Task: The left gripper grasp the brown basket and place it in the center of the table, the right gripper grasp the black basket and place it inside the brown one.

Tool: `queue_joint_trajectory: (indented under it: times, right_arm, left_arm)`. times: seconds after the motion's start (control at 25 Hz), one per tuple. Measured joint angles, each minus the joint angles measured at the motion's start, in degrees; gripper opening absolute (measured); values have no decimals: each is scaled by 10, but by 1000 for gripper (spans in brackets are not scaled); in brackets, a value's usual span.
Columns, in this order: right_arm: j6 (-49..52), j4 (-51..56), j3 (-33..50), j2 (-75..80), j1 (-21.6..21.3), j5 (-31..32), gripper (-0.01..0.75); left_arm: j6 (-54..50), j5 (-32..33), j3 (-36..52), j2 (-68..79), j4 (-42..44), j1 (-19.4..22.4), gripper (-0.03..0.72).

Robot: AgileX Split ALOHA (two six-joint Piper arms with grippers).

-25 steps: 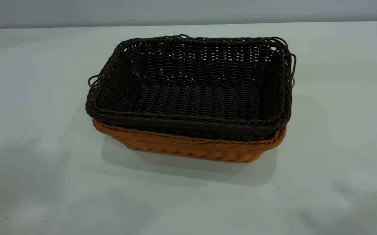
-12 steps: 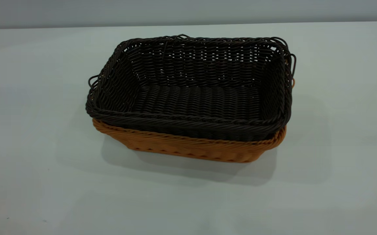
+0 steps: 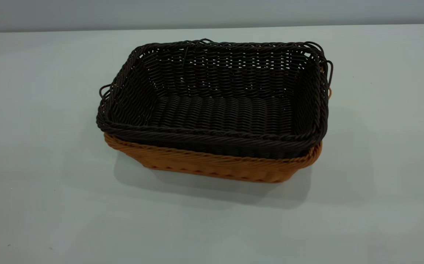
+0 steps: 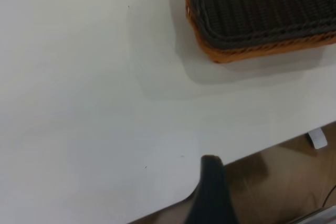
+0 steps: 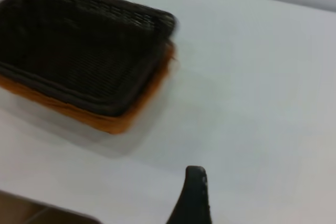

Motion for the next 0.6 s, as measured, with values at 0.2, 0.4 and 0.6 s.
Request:
queue_joint_trajectory:
  times: [0.2, 0.4, 0.6]
  right_arm:
    - [18, -46, 9, -25, 22, -1, 590]
    - [28, -56, 9, -25, 34, -1, 590]
    - [29, -53, 10, -25, 34, -1, 590]
  left_arm:
    - [2, 2, 23, -34, 22, 0, 524]
    - [2, 2, 42, -58, 46, 0, 524]
    - [-25, 2, 81, -67, 70, 0, 524]
